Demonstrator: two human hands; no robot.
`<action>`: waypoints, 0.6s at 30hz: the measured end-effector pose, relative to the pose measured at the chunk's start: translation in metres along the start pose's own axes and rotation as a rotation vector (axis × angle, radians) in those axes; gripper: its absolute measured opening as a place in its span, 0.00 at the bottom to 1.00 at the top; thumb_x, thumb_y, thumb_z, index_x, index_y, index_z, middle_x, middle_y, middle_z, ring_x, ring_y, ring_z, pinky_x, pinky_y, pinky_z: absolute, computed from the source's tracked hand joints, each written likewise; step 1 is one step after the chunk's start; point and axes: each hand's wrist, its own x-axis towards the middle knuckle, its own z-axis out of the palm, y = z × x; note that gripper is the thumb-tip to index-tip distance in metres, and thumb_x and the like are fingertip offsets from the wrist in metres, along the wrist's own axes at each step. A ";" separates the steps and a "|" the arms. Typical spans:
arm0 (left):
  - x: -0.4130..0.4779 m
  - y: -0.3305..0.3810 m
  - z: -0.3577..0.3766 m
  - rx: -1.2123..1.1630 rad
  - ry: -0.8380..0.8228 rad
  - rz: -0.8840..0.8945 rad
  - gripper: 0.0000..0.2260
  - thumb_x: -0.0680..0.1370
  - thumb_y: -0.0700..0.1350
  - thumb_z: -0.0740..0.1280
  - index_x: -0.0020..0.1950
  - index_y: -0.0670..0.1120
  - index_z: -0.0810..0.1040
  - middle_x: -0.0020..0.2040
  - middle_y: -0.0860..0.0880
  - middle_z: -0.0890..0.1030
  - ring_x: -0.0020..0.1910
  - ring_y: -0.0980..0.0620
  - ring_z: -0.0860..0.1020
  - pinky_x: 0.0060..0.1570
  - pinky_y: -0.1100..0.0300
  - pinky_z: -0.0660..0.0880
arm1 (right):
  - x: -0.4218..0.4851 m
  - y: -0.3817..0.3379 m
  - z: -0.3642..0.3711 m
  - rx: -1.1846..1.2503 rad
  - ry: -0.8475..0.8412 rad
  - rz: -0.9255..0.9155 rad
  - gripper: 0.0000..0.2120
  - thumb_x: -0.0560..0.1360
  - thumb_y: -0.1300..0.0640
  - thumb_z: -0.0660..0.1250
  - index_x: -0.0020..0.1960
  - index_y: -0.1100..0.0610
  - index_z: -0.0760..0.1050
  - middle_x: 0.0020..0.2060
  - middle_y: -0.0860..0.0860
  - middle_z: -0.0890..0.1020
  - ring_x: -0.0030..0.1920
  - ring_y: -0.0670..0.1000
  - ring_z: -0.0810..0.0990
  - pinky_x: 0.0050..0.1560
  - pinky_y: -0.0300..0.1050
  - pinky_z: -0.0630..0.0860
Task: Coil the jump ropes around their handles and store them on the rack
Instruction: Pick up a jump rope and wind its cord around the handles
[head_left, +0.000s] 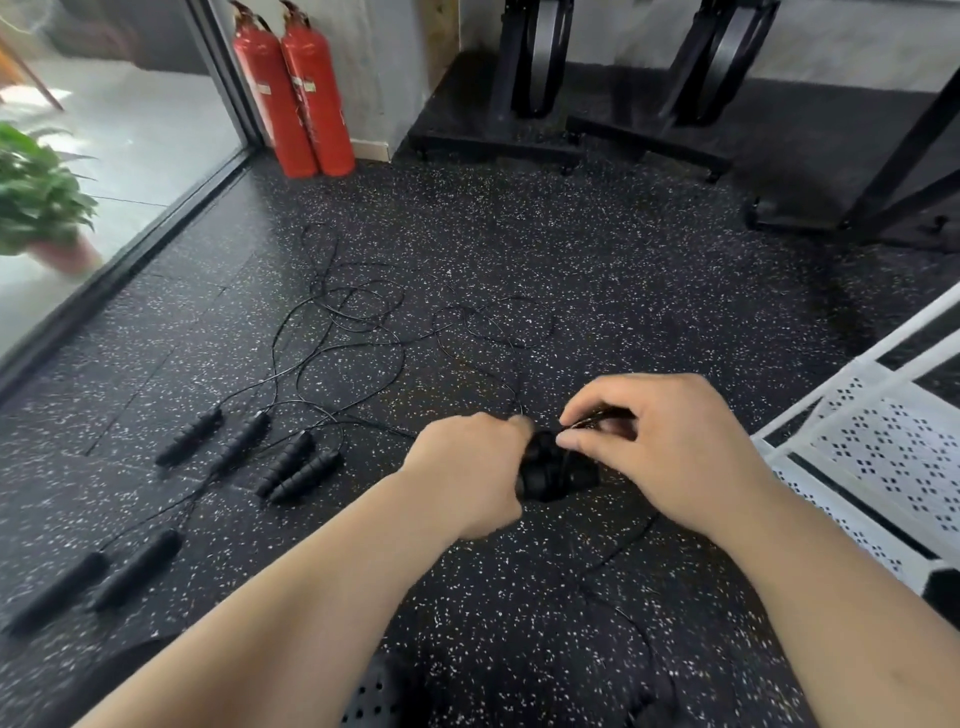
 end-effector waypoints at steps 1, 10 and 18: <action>-0.002 0.003 0.000 0.016 0.015 0.069 0.14 0.76 0.50 0.70 0.58 0.52 0.69 0.42 0.52 0.74 0.43 0.44 0.76 0.42 0.51 0.75 | 0.001 0.004 -0.002 0.065 -0.020 0.053 0.07 0.72 0.41 0.80 0.47 0.36 0.84 0.38 0.40 0.84 0.41 0.42 0.82 0.47 0.51 0.81; -0.007 0.013 -0.012 -0.020 0.246 0.402 0.13 0.77 0.58 0.67 0.57 0.56 0.69 0.50 0.56 0.79 0.48 0.50 0.81 0.43 0.55 0.69 | 0.002 0.026 -0.010 0.630 -0.183 0.178 0.08 0.70 0.48 0.80 0.46 0.50 0.88 0.41 0.48 0.87 0.43 0.44 0.82 0.48 0.38 0.77; -0.012 0.011 -0.026 -0.338 0.300 0.165 0.23 0.73 0.55 0.74 0.57 0.57 0.62 0.41 0.58 0.75 0.39 0.54 0.77 0.43 0.53 0.75 | 0.006 0.018 0.033 0.998 -0.135 0.523 0.14 0.87 0.59 0.63 0.45 0.55 0.83 0.38 0.53 0.83 0.41 0.53 0.76 0.47 0.48 0.73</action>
